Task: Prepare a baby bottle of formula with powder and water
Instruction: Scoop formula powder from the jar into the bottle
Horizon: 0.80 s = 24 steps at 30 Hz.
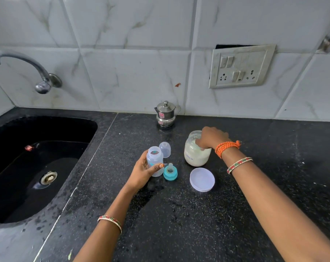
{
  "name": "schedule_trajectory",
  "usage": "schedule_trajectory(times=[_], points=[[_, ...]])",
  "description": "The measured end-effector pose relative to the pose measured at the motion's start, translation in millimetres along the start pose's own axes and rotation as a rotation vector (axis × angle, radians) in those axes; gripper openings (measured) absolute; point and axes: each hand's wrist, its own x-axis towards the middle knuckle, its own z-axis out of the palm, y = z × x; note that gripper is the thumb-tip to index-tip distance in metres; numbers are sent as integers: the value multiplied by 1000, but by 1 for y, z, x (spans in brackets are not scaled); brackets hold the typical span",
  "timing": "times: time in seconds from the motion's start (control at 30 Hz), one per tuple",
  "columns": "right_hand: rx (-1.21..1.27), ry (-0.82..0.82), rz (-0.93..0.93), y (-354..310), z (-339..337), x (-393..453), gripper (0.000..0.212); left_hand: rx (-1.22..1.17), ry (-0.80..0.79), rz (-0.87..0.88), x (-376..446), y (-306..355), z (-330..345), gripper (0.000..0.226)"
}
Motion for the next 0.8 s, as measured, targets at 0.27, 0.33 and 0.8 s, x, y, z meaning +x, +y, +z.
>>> schedule_trajectory(times=[0.27,0.33,0.8], points=[[39,-74,25,7,-10,4,44,192,-13,-40,-2,8,-2,99],[-54,101,-22,9,-8,-3,35,177,117,25,-5,22,5,88],[-216,412,-430,22,7,-16,27,-297,305,-263,44,105,91,24]])
